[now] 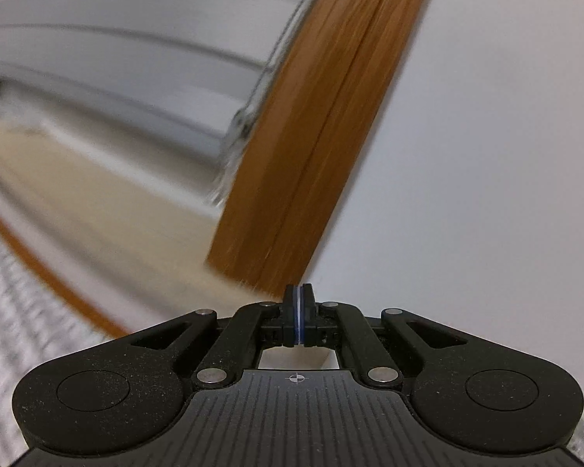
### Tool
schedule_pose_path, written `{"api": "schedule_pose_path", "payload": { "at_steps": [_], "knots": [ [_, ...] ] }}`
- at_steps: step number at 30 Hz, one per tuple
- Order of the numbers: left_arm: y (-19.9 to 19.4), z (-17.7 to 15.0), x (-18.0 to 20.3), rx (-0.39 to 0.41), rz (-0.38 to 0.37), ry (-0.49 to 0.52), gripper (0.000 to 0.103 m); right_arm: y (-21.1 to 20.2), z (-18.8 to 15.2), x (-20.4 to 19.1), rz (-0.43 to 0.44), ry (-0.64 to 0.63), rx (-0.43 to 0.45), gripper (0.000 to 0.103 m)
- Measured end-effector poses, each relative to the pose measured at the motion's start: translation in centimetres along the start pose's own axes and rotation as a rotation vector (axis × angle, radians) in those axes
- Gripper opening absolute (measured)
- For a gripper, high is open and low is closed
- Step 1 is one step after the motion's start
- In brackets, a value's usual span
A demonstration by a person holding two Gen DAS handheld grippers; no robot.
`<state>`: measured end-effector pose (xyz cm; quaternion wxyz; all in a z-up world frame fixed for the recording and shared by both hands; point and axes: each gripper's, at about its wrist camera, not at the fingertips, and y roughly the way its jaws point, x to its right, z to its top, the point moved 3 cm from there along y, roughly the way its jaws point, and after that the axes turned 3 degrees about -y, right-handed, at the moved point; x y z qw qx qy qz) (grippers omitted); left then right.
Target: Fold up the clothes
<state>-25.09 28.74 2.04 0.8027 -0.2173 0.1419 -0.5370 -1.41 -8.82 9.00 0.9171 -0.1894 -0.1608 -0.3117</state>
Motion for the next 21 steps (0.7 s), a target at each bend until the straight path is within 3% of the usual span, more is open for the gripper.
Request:
{"api": "schedule_pose_path", "payload": {
  "at_steps": [5, 8, 11, 17, 21],
  "knots": [
    [-1.8, 1.3, 0.9, 0.032, -0.036, -0.021, 0.023, -3.0, -3.9, 0.4, 0.126, 0.057, -0.172, 0.006],
    [-2.3, 2.4, 3.5, 0.049, -0.13, -0.025, 0.041, -5.5, -6.7, 0.7, 0.189, 0.104, -0.251, 0.011],
    [-0.9, 3.3, 8.7, 0.01, -0.231, 0.029, 0.042, -6.6, -9.0, 0.9, 0.235, 0.144, -0.316, 0.015],
    [3.0, 3.3, 22.0, -0.098, -0.418, 0.164, 0.044, -8.2, -12.4, 1.2, 0.275, 0.224, -0.338, 0.014],
    [4.6, 1.2, 25.5, -0.144, -0.44, 0.225, 0.044, -10.8, -12.5, 0.2, 0.313, 0.2, -0.308, 0.013]
  ]
}}
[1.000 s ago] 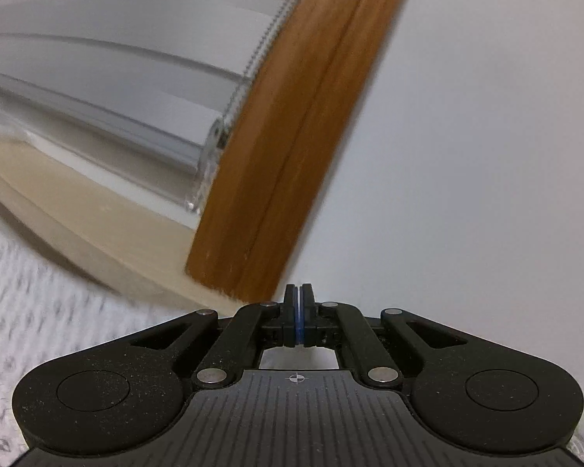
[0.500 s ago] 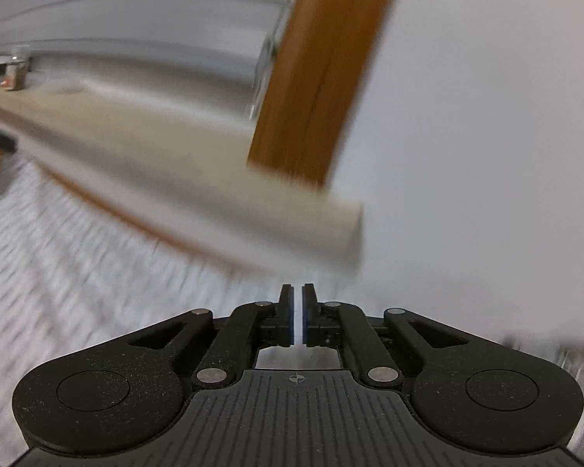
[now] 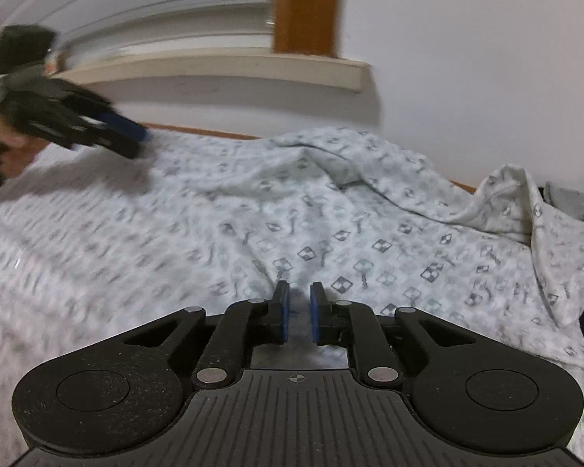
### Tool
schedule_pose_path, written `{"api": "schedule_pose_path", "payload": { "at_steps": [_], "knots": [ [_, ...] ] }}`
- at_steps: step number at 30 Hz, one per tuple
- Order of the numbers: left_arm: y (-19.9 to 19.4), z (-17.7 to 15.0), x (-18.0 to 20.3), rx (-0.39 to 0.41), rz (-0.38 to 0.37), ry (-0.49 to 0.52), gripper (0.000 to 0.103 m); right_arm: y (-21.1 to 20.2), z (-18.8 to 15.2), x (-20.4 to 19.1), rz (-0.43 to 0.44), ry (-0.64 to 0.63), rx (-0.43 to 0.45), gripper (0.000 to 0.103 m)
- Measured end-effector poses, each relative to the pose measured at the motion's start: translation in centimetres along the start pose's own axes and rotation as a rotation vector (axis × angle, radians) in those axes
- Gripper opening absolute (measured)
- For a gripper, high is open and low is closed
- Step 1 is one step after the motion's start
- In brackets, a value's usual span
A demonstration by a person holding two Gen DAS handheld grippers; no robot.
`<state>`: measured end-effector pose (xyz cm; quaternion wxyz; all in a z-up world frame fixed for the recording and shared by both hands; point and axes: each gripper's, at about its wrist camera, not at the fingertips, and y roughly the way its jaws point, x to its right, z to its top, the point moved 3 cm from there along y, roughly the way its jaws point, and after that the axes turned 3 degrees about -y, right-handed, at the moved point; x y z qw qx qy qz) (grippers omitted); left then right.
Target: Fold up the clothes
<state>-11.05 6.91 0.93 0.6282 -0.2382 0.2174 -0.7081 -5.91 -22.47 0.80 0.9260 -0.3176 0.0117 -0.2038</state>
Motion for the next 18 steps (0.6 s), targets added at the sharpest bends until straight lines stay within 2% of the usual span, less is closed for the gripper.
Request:
{"api": "schedule_pose_path", "payload": {
  "at_steps": [5, 7, 10, 14, 18],
  "knots": [
    [0.9, -1.4, -0.7, -0.016, -0.019, -0.013, 0.044, -1.5, -0.4, -0.1, 0.037, 0.007, 0.004, 0.014],
    [0.5, -1.7, -1.2, -0.001, -0.028, -0.034, 0.044, -1.7, 0.2, 0.6, 0.017, 0.014, 0.038, 0.016],
    [0.1, -1.6, -1.8, 0.002, -0.033, -0.074, 0.044, -0.6, 1.0, 2.7, -0.039, 0.091, 0.08, 0.028],
    [-0.7, -2.1, -1.5, -0.001, -0.024, -0.064, 0.045, 1.8, 1.4, 4.9, -0.13, 0.119, 0.025, 0.035],
    [-1.5, -2.5, -1.1, -0.002, -0.012, -0.044, 0.047, 2.5, 1.2, 5.8, -0.096, 0.16, 0.006, 0.044]
  ]
}}
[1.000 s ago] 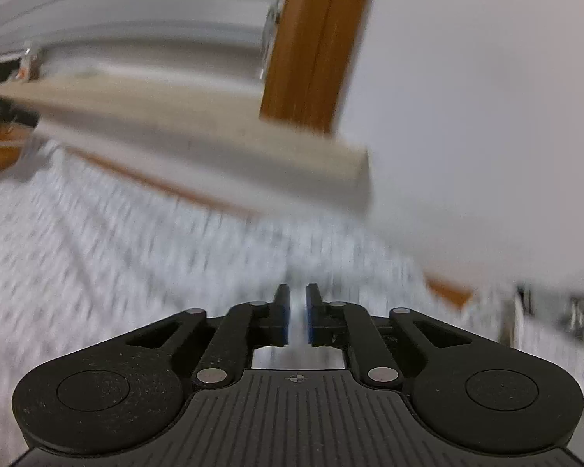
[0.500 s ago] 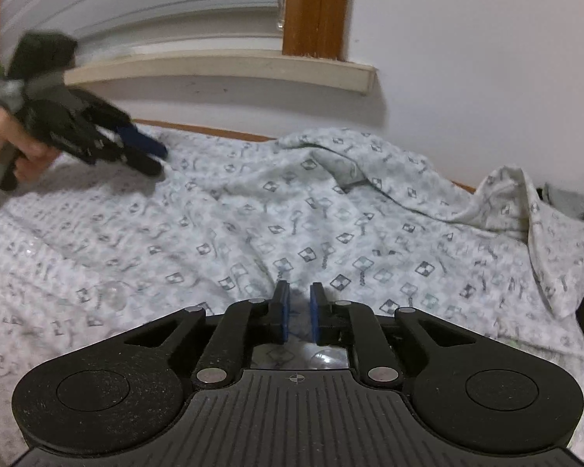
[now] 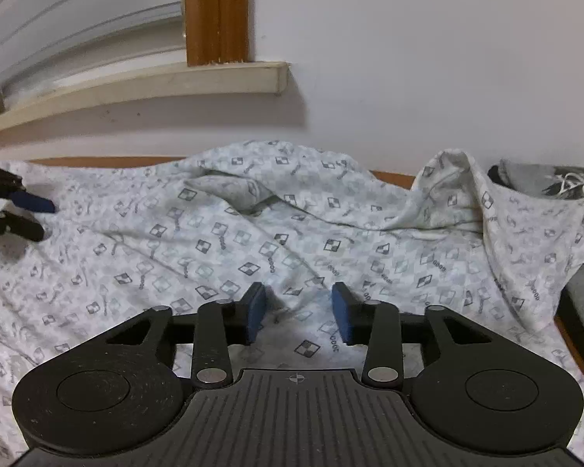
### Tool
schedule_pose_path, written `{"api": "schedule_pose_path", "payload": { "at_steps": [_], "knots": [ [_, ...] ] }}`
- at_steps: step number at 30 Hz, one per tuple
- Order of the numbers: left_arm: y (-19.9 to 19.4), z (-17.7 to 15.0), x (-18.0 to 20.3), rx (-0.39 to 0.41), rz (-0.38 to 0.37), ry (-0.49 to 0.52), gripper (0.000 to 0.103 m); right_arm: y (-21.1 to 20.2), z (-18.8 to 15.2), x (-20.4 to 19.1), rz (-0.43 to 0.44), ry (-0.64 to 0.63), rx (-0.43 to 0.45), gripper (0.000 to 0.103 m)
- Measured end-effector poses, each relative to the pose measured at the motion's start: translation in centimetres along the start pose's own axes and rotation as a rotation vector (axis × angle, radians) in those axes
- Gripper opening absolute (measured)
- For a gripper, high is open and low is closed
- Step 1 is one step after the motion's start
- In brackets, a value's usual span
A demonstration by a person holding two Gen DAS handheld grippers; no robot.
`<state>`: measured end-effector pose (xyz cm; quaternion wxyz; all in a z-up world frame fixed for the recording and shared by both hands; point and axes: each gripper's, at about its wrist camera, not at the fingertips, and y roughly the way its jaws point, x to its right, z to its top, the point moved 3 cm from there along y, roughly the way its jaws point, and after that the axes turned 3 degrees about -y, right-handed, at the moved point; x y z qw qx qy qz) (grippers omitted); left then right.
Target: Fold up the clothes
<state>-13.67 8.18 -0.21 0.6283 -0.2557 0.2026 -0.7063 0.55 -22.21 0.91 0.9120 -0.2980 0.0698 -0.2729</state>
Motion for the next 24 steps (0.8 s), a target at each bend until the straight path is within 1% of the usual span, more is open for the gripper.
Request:
{"api": "schedule_pose_path", "payload": {
  "at_steps": [1, 2, 5, 7, 9, 12, 14, 17, 19, 20, 21, 22, 23, 24],
  "knots": [
    [0.0, 0.0, 0.1, 0.0, 0.0, 0.002, 0.048, 0.0, 0.0, 0.0, 0.006, -0.004, -0.001, 0.049],
    [0.0, 0.1, 0.3, -0.002, -0.003, 0.011, 0.053, 0.1, 0.0, -0.1, 0.003, -0.013, -0.001, 0.05],
    [1.0, 1.2, 1.0, -0.045, 0.023, 0.049, 0.055, 0.3, 0.0, -0.2, 0.003, -0.025, -0.003, 0.051],
    [1.7, 3.0, 1.4, -0.034, 0.026, 0.045, 0.055, 0.2, -0.1, 0.2, 0.008, -0.012, -0.004, 0.053],
    [2.9, 5.5, 2.0, 0.001, 0.025, 0.057, 0.059, 0.2, -0.1, 0.2, 0.006, -0.017, -0.004, 0.053],
    [5.7, 8.7, 3.0, 0.035, 0.057, 0.113, 0.06, 0.1, -0.1, 0.1, 0.005, -0.019, -0.004, 0.054],
    [8.0, 10.3, 4.0, 0.026, 0.066, 0.157, 0.059, 0.1, -0.1, 0.1, 0.007, -0.019, -0.004, 0.054],
    [11.1, 11.2, 5.0, 0.01, 0.073, 0.203, 0.058, 0.2, -0.1, 0.2, 0.013, -0.014, -0.004, 0.054],
    [12.9, 11.6, 5.4, -0.003, 0.072, 0.219, 0.055, 0.2, -0.1, 0.2, 0.013, -0.015, -0.004, 0.054],
    [13.6, 11.9, 5.6, -0.011, 0.068, 0.221, 0.053, 0.2, -0.1, 0.1, 0.014, -0.015, -0.005, 0.054],
    [14.1, 12.0, 5.8, -0.014, 0.064, 0.218, 0.046, 0.2, -0.1, 0.1, 0.015, -0.015, -0.005, 0.055],
    [14.5, 12.2, 5.9, -0.015, 0.06, 0.214, 0.036, 0.2, -0.1, 0.1, 0.016, -0.015, -0.005, 0.055],
    [14.8, 12.4, 6.0, -0.017, 0.052, 0.211, 0.013, 0.2, -0.1, 0.1, 0.018, -0.015, -0.005, 0.057],
    [14.8, 12.7, 6.0, -0.006, 0.066, 0.204, 0.003, 0.2, -0.1, 0.0, 0.021, -0.015, -0.005, 0.058]
  ]
}}
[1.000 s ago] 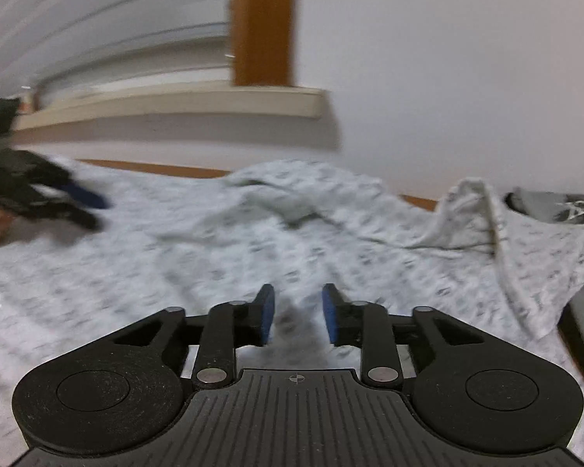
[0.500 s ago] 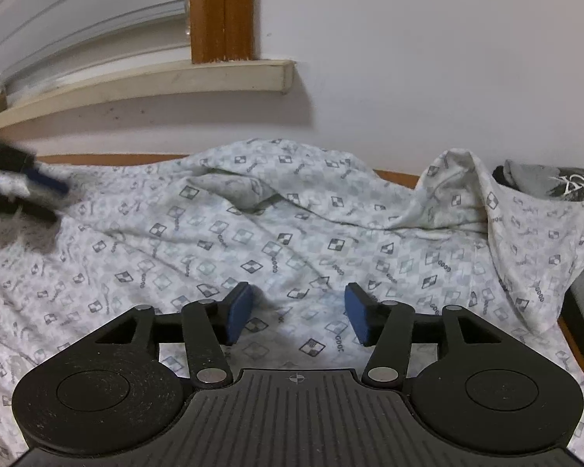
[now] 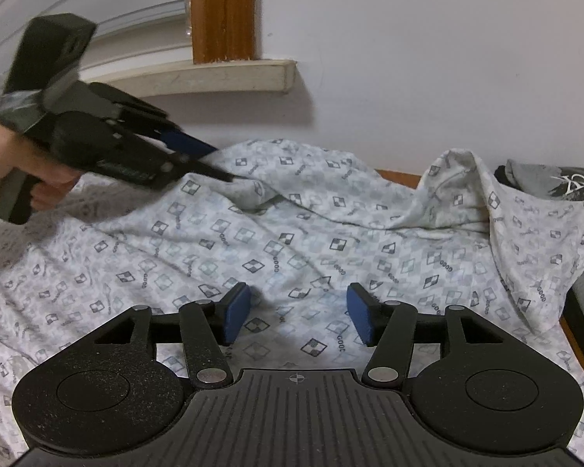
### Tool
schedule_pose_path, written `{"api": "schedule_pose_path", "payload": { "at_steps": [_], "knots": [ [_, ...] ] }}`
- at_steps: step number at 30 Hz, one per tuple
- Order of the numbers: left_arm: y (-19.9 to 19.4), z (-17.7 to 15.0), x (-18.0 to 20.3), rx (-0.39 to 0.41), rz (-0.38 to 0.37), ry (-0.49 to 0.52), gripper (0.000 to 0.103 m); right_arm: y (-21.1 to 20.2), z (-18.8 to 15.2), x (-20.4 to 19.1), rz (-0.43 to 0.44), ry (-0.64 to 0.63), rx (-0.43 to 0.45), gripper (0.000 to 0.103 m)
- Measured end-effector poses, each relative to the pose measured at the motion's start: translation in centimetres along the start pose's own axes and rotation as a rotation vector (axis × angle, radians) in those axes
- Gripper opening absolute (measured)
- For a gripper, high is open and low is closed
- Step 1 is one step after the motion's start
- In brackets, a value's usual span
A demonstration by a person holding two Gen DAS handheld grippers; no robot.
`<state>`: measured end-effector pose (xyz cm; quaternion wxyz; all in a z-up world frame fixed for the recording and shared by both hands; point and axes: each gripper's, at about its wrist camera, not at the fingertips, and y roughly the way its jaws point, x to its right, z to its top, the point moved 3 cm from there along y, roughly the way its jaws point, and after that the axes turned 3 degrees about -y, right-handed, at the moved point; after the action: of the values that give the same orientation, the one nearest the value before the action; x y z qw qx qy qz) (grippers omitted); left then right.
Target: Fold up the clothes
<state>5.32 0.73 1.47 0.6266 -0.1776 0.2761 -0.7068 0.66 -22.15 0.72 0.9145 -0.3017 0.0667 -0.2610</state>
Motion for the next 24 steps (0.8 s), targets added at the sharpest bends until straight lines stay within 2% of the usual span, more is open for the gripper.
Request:
{"api": "schedule_pose_path", "payload": {
  "at_steps": [4, 7, 10, 12, 15, 18, 19, 20, 22, 24],
  "knots": [
    [-2.5, 1.7, 0.4, 0.188, 0.168, 0.027, 0.003, 0.0, -0.1, -0.1, 0.004, -0.001, -0.001, 0.059],
    [-3.4, 1.9, 0.4, 0.249, 0.255, 0.049, 0.003, 0.0, -0.1, -0.1, 0.003, -0.002, 0.0, 0.059],
    [-3.4, 1.8, 0.2, 0.274, 0.283, 0.032, 0.004, 0.0, -0.1, -0.1, 0.002, -0.003, 0.0, 0.059],
    [-2.6, 1.7, 0.1, 0.214, 0.255, 0.012, 0.009, -0.1, -0.2, -0.1, 0.002, 0.0, -0.001, 0.059],
    [-2.9, 0.6, 0.2, 0.181, 0.223, 0.003, 0.019, -0.4, -0.4, 0.1, 0.0, 0.021, 0.005, 0.065],
    [-4.4, -0.9, -0.3, 0.168, 0.165, -0.046, 0.029, -1.5, 0.2, 1.6, 0.069, 0.123, 0.056, 0.063],
    [-4.9, -1.5, -0.6, 0.162, 0.14, -0.066, 0.032, -1.9, 0.6, 2.3, 0.088, 0.164, 0.071, 0.054],
    [-5.2, -2.1, -0.8, 0.147, 0.12, -0.076, 0.039, -1.9, 1.1, 2.7, 0.078, 0.175, 0.073, 0.039],
    [-5.6, -3.2, -1.0, 0.119, 0.091, -0.081, 0.041, -1.3, 2.6, 3.3, 0.033, 0.154, 0.051, 0.037],
    [-5.5, -3.9, -1.1, 0.102, 0.076, -0.082, 0.041, 0.4, 3.7, 3.6, 0.026, 0.144, 0.002, 0.037]
  ]
}}
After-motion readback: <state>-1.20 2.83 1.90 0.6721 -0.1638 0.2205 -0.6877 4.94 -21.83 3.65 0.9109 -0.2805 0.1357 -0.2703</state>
